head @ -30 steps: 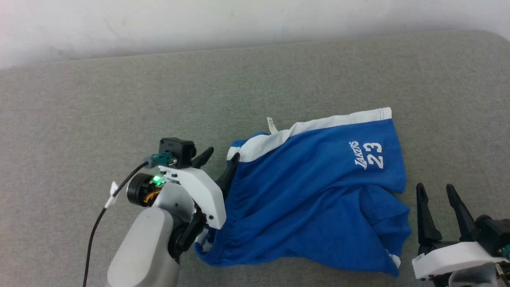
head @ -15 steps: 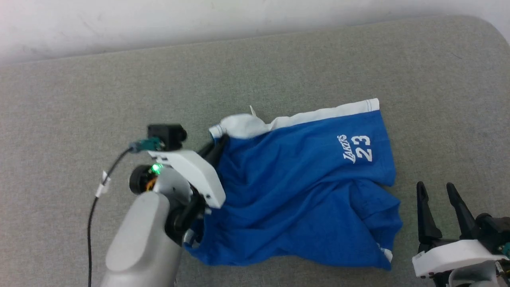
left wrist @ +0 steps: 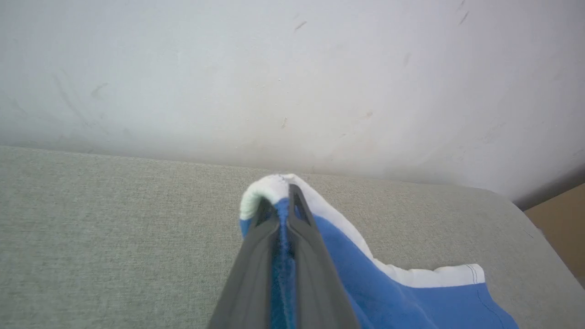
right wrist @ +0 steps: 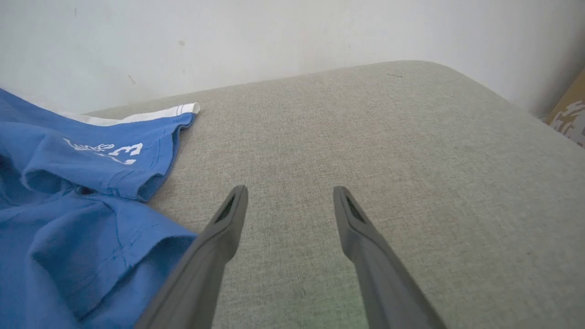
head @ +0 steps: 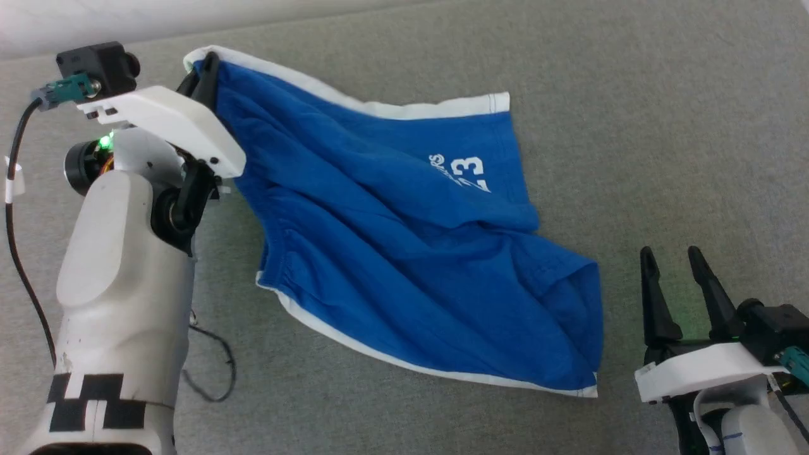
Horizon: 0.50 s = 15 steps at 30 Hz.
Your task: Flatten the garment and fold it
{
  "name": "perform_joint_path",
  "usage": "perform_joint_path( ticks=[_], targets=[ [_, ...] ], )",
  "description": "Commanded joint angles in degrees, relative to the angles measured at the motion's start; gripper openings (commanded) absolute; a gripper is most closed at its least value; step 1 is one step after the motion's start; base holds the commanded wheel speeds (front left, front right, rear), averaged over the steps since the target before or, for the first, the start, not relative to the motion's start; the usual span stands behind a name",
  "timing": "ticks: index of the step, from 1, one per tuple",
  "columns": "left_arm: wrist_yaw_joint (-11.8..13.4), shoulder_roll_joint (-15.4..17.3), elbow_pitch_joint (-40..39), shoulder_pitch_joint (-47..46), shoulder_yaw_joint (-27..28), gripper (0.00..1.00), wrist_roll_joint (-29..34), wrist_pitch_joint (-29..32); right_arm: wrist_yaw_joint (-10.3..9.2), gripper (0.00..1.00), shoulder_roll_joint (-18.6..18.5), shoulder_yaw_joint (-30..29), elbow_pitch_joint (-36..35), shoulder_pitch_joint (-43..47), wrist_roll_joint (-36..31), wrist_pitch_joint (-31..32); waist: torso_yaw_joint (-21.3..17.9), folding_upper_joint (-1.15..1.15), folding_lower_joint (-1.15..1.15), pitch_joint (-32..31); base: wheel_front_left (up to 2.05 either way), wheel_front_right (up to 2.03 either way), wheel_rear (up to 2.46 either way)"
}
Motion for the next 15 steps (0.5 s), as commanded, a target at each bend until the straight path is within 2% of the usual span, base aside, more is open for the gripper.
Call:
perform_joint_path(
  ticks=[1, 2, 3, 9, 15],
  targets=[
    [0.12, 0.50, 1.36, -0.91, -0.04, 0.01, 0.79, -0.91, -0.05, 1.00, 0.14, 0.29, 0.34, -1.07, 0.52, -0.46, -2.12, 0.00, -0.01, 2.69, 0.00, 0.00, 0.00],
    [-0.11, 0.61, 2.46, -1.31, 0.03, 0.61, 0.77, -1.65, -0.05, 1.00, 0.14, 0.43, 0.60, -1.39, 0.66, -0.61, -2.30, 0.00, -0.01, 3.03, 0.00, 0.00, 0.00],
    [-0.29, 0.46, 3.42, -1.64, 0.28, 1.00, 0.47, -2.50, -0.05, 1.00, 0.14, 0.40, 0.87, -1.63, 0.80, -0.75, -2.31, 0.00, -0.01, 3.24, 0.00, 0.00, 0.00],
    [-2.87, -0.61, 4.60, -1.92, -0.21, 1.00, -0.86, -6.84, -0.05, 1.00, 0.14, -0.63, 2.44, -1.80, 0.47, -1.38, -0.63, 0.00, -0.01, 2.13, 0.00, 0.00, 0.00],
    [-4.76, -0.18, -2.88, 0.88, -2.01, 1.00, -3.13, -8.61, -0.05, 1.00, 0.14, -1.44, 2.89, -1.13, -0.38, -1.45, 2.09, 0.00, -0.01, -1.28, 0.00, 0.00, 0.00]
  ],
)
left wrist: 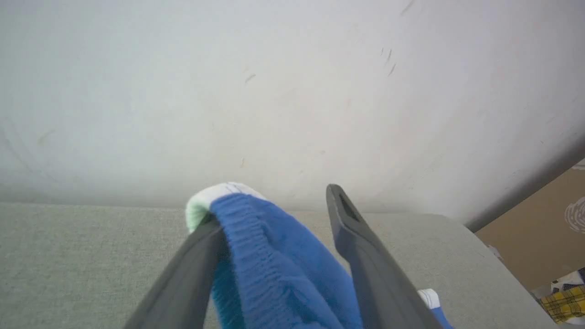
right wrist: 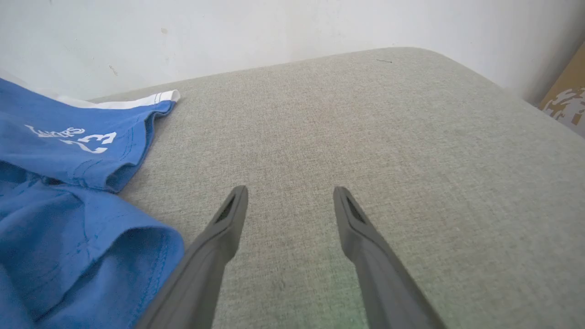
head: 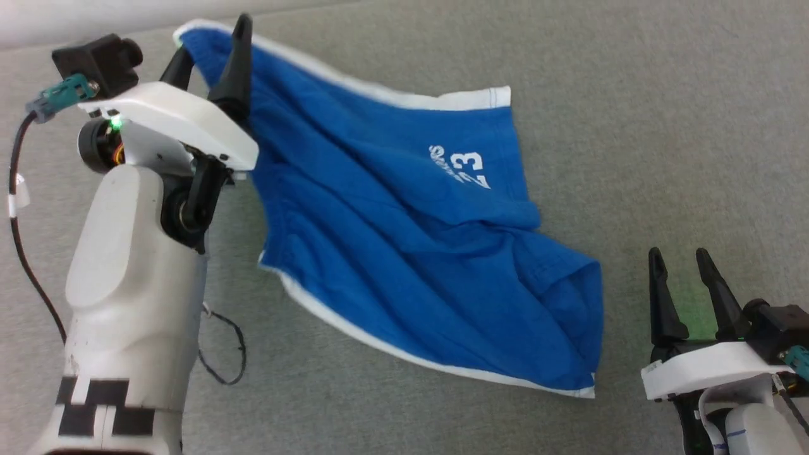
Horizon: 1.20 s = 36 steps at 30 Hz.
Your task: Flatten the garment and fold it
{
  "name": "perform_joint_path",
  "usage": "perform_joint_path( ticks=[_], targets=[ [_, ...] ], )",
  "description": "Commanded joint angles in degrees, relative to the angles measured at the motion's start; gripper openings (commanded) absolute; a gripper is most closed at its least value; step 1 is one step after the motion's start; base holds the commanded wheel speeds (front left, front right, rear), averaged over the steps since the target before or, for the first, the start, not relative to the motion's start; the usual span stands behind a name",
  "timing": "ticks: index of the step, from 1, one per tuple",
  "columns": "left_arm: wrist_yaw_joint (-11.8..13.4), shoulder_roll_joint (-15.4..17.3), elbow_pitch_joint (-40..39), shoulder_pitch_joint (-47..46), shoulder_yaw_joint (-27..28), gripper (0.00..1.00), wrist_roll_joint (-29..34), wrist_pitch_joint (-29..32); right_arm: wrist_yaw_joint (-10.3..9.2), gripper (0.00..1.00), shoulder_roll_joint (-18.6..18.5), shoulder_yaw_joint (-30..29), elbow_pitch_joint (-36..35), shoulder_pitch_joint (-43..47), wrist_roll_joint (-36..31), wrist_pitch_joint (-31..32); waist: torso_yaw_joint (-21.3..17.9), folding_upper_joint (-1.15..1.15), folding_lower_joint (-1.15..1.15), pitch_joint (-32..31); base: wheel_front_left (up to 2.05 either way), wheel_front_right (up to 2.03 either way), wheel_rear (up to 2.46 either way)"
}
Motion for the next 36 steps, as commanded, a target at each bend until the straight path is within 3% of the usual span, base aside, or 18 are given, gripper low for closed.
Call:
perform_joint_path(
  ticks=[1, 6, 10, 20, 30, 36],
  targets=[
    [-0.48, 0.57, -2.56, 2.19, -0.38, 1.00, -0.71, -0.23, -0.05, 1.00, 0.12, -0.12, 0.10, 0.19, -0.28, -0.28, 2.56, 0.00, 0.00, -2.99, 0.00, 0.00, 0.00],
    [-0.57, 2.05, -14.68, 11.98, -1.38, 1.00, -2.36, 0.70, -0.05, 1.00, 0.12, -0.10, 0.23, 1.52, -0.06, 0.09, 4.19, 0.00, 0.00, -5.69, 0.00, 0.00, 0.00],
    [2.17, 2.52, -20.12, 21.93, -0.46, 1.00, -3.30, 2.41, -0.05, 1.00, 0.12, -0.11, 0.33, 2.48, 0.08, 0.54, 5.02, 0.00, 0.00, -7.10, 0.00, 0.00, 0.00],
    [4.13, 0.35, -23.21, 36.58, -1.21, 1.00, -4.42, 1.11, -0.05, 1.00, 0.12, -0.23, -0.25, 3.46, -0.34, 1.53, 5.64, 0.00, 0.00, -8.63, 0.00, 0.00, 0.00],
    [6.86, -2.81, -27.18, 44.97, -0.74, 1.00, -1.21, -9.69, -0.05, 1.00, 0.12, -0.17, -1.52, 4.95, -0.50, 2.41, 5.72, 0.00, 0.00, -10.46, 0.00, 0.00, 0.00],
    [8.38, -2.70, -29.91, 47.34, -1.35, 1.00, 0.93, -10.88, -0.05, 1.00, 0.12, 1.26, -3.79, 5.32, -2.09, 4.34, 6.92, 0.00, 0.00, -10.81, 0.00, 0.00, 0.00]
  ],
)
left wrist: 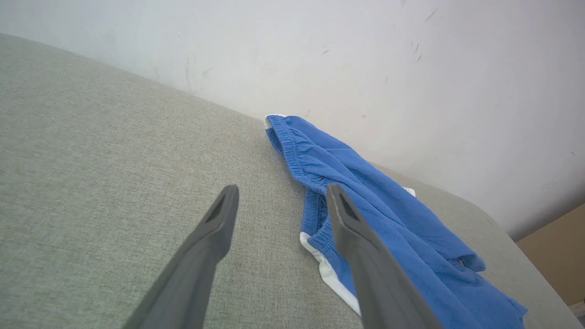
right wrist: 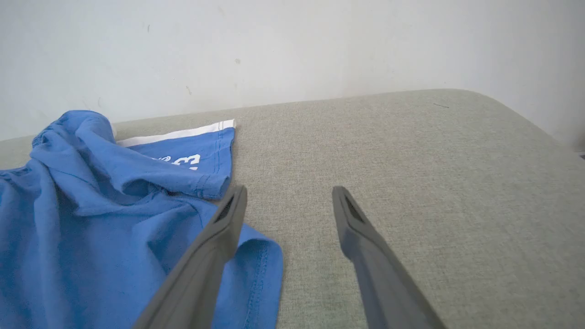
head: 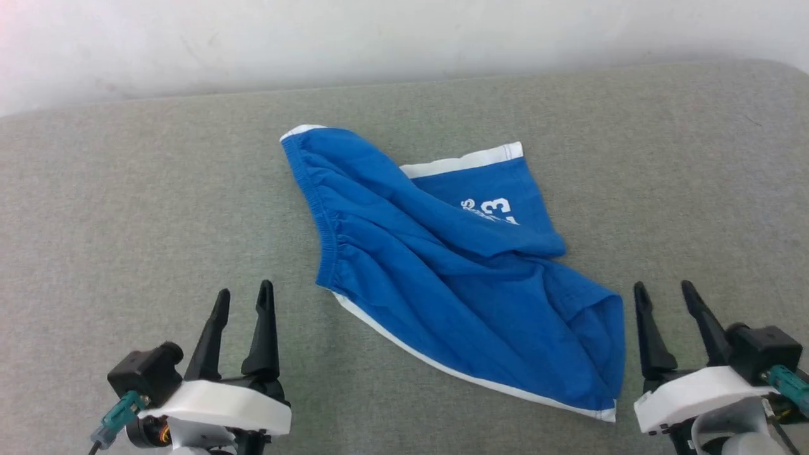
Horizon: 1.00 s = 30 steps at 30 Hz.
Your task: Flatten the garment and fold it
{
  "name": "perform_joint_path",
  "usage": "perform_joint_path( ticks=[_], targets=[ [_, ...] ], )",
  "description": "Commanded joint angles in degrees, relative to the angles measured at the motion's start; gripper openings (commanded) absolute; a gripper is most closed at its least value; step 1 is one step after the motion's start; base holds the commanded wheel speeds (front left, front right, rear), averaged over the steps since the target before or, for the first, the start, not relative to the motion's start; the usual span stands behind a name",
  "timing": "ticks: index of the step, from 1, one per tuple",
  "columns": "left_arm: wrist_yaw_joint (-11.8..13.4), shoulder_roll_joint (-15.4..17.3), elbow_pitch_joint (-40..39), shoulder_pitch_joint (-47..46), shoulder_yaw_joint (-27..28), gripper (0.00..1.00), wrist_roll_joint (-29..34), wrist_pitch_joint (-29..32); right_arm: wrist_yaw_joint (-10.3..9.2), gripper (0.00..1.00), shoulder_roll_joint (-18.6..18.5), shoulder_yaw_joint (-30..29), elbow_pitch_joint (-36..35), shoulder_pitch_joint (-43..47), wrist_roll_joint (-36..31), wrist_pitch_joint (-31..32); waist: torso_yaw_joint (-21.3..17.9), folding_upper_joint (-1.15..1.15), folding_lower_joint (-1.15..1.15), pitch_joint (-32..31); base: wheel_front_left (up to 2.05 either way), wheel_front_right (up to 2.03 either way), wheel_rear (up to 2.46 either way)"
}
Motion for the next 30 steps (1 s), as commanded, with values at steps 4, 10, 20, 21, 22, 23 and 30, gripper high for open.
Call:
perform_joint_path(
  ticks=[4, 10, 20, 21, 22, 23, 30],
  targets=[
    [0.37, 0.25, -0.63, 0.00, -0.35, 1.00, 0.57, 0.07, -0.05, 1.00, 0.12, 1.65, -1.27, 0.14, -1.80, 4.52, 1.20, -0.01, 0.00, 0.01, 0.00, 0.00, 0.00],
    [0.24, -0.28, -0.48, -0.03, -1.36, 1.00, 0.46, 0.10, -0.05, 1.00, 0.12, 3.12, -1.46, 0.13, -7.36, 13.81, 2.82, -0.01, 0.00, 0.26, 0.00, 0.00, 0.00],
    [0.29, -0.54, 0.17, -1.02, -1.99, 1.00, 0.11, 0.19, -0.05, 1.00, 0.12, 2.79, -0.61, -1.28, -5.74, 18.68, 4.82, -0.01, 0.00, 1.12, 0.00, 0.00, 0.00],
    [0.25, -0.55, 0.28, -1.13, -2.03, 1.00, 0.06, 0.16, -0.05, 1.00, 0.12, 2.69, -0.06, -1.45, -5.47, 18.82, 4.97, -0.01, 0.00, 1.20, 0.00, 0.00, 0.00],
    [0.19, -0.56, 0.39, -1.20, -2.08, 1.00, 0.01, 0.12, -0.05, 0.81, 0.12, 2.55, 0.51, -1.66, -5.28, 18.82, 5.12, -0.01, 0.00, 1.26, 0.00, 0.00, 0.00],
    [0.16, -0.57, 0.48, -1.27, -2.11, 1.00, -0.04, 0.08, -0.05, 0.50, 0.12, 2.32, 1.05, -1.93, -5.00, 18.67, 5.22, -0.01, 0.00, 1.31, 0.00, 0.00, 0.00],
    [0.30, -0.42, 0.82, -1.29, -2.06, 1.00, -0.22, -0.20, -0.05, 0.00, 0.12, 1.51, 2.86, -4.15, -4.13, 16.28, 5.23, -0.01, 0.00, 1.41, 0.00, 0.00, 0.00]
  ],
)
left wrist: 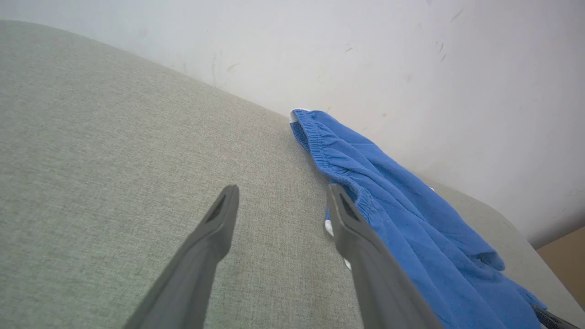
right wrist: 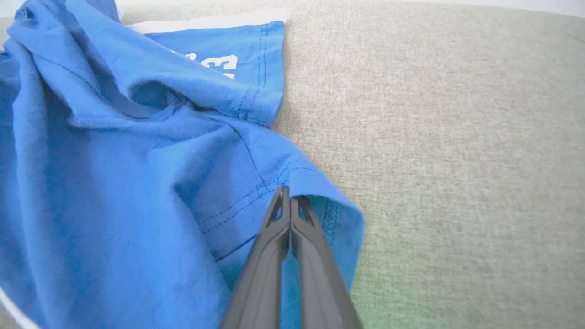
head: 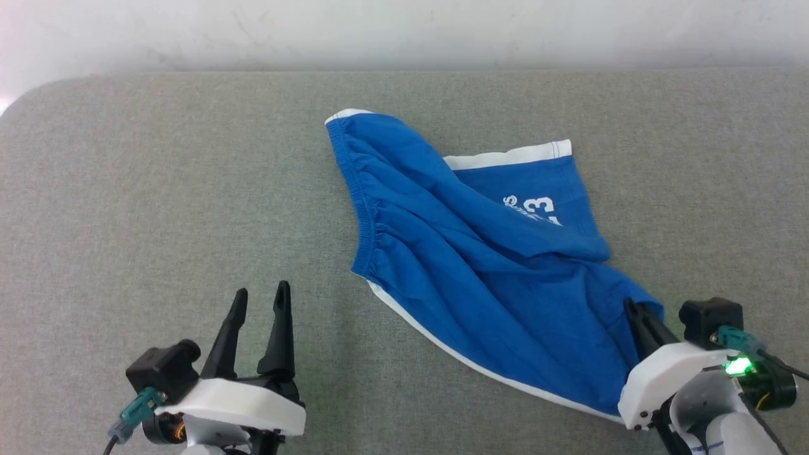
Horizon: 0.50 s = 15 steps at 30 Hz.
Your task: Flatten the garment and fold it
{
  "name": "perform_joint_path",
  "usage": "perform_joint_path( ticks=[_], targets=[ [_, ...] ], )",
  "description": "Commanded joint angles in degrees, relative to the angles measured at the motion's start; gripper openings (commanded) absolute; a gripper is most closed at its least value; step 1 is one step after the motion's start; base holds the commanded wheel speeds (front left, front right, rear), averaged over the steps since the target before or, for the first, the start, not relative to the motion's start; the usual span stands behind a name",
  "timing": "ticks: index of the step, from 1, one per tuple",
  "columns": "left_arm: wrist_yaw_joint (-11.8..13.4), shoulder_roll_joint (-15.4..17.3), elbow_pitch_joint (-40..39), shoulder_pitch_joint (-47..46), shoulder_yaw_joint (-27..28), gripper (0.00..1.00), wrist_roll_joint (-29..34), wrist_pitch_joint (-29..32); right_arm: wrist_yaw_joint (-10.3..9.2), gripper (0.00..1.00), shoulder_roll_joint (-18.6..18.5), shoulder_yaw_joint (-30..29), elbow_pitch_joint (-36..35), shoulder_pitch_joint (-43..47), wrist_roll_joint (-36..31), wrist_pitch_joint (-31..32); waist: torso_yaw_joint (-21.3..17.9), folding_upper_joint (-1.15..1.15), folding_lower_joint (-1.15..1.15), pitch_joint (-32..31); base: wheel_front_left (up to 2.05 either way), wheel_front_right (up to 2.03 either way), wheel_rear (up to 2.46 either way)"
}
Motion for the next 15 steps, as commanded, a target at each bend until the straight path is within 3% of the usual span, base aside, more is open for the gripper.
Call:
perform_joint_path(
  ticks=[1, 9, 15],
  targets=[
    [0.30, 0.09, 0.25, -0.74, -0.04, 1.00, -0.17, -0.26, -0.05, 0.00, 0.09, -0.34, -0.07, -0.97, 0.23, -0.60, -0.07, -0.01, 0.00, -0.04, 0.00, 0.00, 0.00],
    [0.30, -0.04, 0.65, -1.04, -0.47, 1.00, -0.52, -0.26, -0.05, 0.00, 0.09, -1.25, -3.20, -3.50, 4.05, 0.90, -0.48, -0.01, 0.00, 0.46, 0.00, 0.00, 0.00],
    [-0.04, -0.17, 1.17, -1.96, -0.96, 1.00, -0.89, -0.10, -0.05, 0.00, -0.07, -5.21, -4.33, -9.54, 0.72, 5.22, -0.27, -0.01, 0.00, 1.97, 0.00, 0.00, 0.00]
  ],
)
